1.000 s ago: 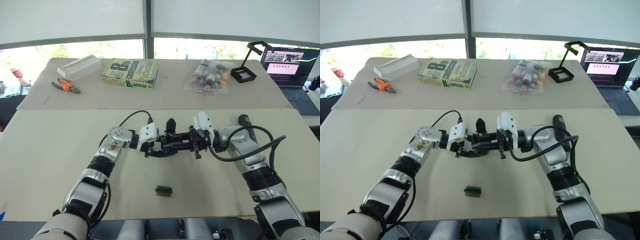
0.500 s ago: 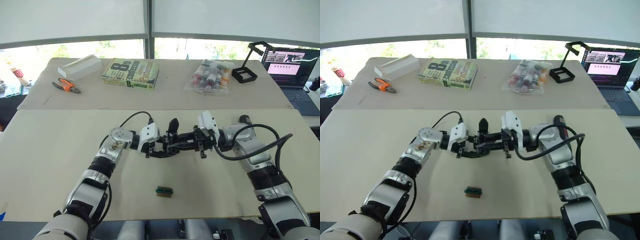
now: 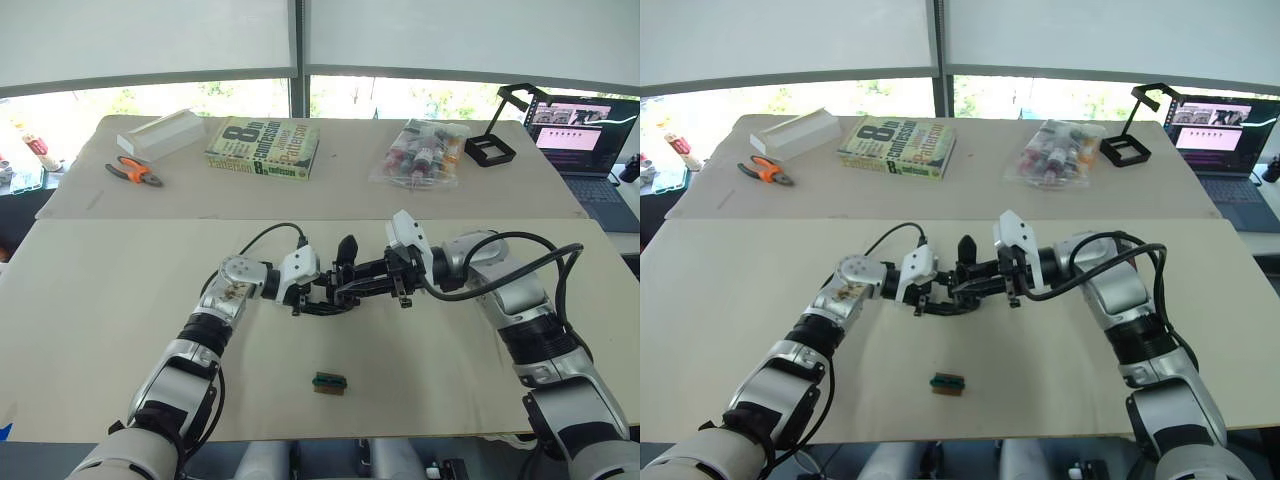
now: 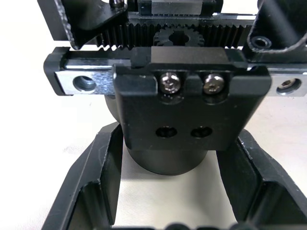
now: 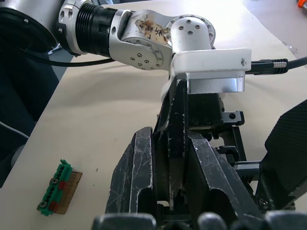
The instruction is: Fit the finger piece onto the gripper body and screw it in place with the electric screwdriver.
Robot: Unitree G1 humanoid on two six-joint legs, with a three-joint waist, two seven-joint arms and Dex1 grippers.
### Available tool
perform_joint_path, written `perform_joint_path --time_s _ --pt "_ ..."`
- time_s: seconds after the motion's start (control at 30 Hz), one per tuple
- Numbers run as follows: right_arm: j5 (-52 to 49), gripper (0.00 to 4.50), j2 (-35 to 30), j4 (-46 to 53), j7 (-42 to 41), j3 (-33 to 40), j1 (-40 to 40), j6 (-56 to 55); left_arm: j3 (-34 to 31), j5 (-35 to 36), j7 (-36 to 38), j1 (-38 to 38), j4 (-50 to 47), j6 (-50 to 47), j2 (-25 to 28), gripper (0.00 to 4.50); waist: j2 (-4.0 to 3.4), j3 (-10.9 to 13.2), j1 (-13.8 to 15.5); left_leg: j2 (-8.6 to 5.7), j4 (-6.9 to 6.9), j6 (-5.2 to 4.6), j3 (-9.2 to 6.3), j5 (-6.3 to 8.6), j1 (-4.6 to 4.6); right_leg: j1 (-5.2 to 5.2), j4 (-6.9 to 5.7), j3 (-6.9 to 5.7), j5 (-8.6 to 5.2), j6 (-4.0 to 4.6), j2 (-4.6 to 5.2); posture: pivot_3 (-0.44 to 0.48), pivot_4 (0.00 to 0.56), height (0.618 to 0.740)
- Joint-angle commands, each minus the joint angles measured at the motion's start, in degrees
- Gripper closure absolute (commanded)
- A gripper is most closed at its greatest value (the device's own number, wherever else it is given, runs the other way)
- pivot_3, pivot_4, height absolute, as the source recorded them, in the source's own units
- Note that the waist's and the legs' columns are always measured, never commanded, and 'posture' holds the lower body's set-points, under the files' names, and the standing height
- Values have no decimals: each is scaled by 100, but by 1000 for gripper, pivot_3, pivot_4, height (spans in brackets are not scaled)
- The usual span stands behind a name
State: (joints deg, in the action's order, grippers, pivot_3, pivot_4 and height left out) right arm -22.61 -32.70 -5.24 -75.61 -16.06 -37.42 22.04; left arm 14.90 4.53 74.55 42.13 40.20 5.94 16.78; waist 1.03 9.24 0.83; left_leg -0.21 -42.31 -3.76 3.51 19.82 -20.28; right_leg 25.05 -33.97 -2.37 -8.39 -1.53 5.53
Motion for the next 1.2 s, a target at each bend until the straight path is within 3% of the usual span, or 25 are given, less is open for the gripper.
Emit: perform_joint_path --time_s 0.03,0.23,0.77,0.97,1.03,1.17,1.2 --pt "587 4110 -269 -174 383 -394 597 599 -70 165 155 138 -294 53 -74 2192 0 -2 -1 0 0 0 0 0 0 0 0 0 0 0 0 0 150 740" --pt "536 4110 -378 337 888 -269 941 1030 -74 149 172 170 -207 93 -116 2192 -6 -16 -3 1 2 1 -1 1 1 0 1 -1 -1 0 2 0 150 740" --pt "571 4111 -341 69 521 -354 689 597 -29 145 272 82 -400 83 -54 2192 -7 -19 -6 1 8 -2 -1 3 1 1 5 -1 -3 -2 1 0 150 740" --pt "155 4111 -124 414 542 100 766 197 15 74 241 94 -369 12 -19 2192 -7 -19 -4 0 14 -3 -1 3 -2 2 14 -3 -4 -3 0 0 150 740" --pt "-57 3076 -71 637 523 316 777 134 19 77 262 84 -359 34 -14 2192 -7 -18 -4 0 14 -2 -1 2 -7 6 16 -3 -4 -4 0 0 150 740" --pt "-313 1762 -195 1070 421 635 872 128 10 67 295 79 -340 59 -20 2191 -14 -14 -15 -7 5 36 2 -20 -64 58 16 -1 -2 -4 1 0 150 740" --pt "-369 1705 -298 1189 359 732 918 120 10 64 304 77 -335 64 -22 2191 -14 -14 -11 -7 2 37 1 -20 -73 64 16 -3 -2 -4 -1 0 150 740"
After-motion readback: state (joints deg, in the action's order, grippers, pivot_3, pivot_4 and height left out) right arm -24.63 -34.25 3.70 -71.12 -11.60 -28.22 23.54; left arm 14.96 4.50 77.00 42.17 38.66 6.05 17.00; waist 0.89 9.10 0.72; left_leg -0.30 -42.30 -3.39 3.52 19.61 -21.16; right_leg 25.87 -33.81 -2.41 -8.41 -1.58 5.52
